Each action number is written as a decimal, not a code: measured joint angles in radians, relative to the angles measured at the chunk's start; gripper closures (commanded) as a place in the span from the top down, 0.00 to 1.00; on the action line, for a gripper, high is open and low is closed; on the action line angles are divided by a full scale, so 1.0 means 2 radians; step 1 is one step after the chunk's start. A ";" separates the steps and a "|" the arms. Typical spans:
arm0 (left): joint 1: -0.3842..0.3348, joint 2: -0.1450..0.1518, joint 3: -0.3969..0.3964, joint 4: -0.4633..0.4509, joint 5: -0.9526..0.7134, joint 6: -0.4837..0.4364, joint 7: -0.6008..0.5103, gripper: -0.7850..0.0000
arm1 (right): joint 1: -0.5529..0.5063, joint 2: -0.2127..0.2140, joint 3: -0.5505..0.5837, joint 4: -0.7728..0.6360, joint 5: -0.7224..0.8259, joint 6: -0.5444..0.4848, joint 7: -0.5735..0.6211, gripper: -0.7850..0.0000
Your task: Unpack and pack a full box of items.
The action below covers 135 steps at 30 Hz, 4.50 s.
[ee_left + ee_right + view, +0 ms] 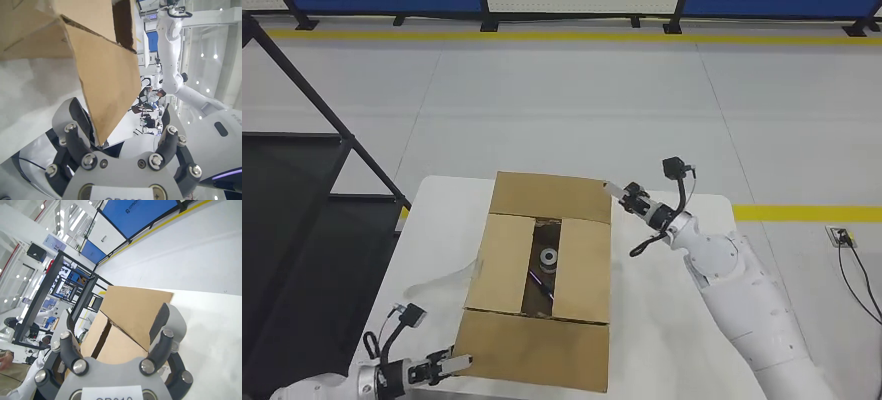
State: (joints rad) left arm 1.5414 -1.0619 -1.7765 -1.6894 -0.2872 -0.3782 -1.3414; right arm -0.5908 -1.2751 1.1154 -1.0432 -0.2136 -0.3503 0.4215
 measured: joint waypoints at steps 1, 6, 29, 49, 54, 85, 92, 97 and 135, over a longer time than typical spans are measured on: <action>0.000 0.001 0.000 0.000 -0.012 -0.001 -0.004 1.00 | 0.006 -0.002 -0.003 0.013 0.002 0.004 0.000 1.00; -0.001 0.003 -0.001 -0.004 -0.047 -0.003 -0.006 1.00 | 0.035 -0.013 -0.025 0.074 0.014 0.008 0.006 1.00; -0.019 0.003 0.032 -0.041 -0.067 0.036 0.145 1.00 | 0.136 -0.073 -0.048 0.314 0.239 -0.172 0.165 1.00; -0.041 -0.002 0.094 -0.079 0.057 0.056 0.308 1.00 | 0.128 -0.042 -0.006 0.213 0.265 -0.213 0.309 1.00; -0.055 -0.005 0.115 -0.078 0.068 0.063 0.331 1.00 | 0.101 -0.031 0.001 0.140 0.237 -0.198 0.319 1.00; -0.132 -0.019 0.214 -0.036 0.164 0.097 0.433 1.00 | -0.018 -0.003 -0.010 -0.056 0.188 -0.026 0.336 1.00; -0.134 -0.020 0.214 -0.034 0.165 0.099 0.435 1.00 | -0.034 0.000 -0.009 -0.050 0.209 -0.028 0.349 1.00; -0.132 -0.020 0.200 -0.038 0.159 0.101 0.447 1.00 | -0.041 0.002 -0.007 -0.044 0.221 -0.023 0.348 1.00; -0.013 -0.018 0.065 -0.008 0.035 0.110 0.495 1.00 | -0.039 0.001 -0.025 -0.019 0.216 -0.007 0.333 1.00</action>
State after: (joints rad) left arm 1.5146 -1.0988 -1.6460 -1.7061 -0.2168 -0.1586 -0.3519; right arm -0.6682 -1.2739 1.0659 -1.0807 0.2191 -0.3640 1.0866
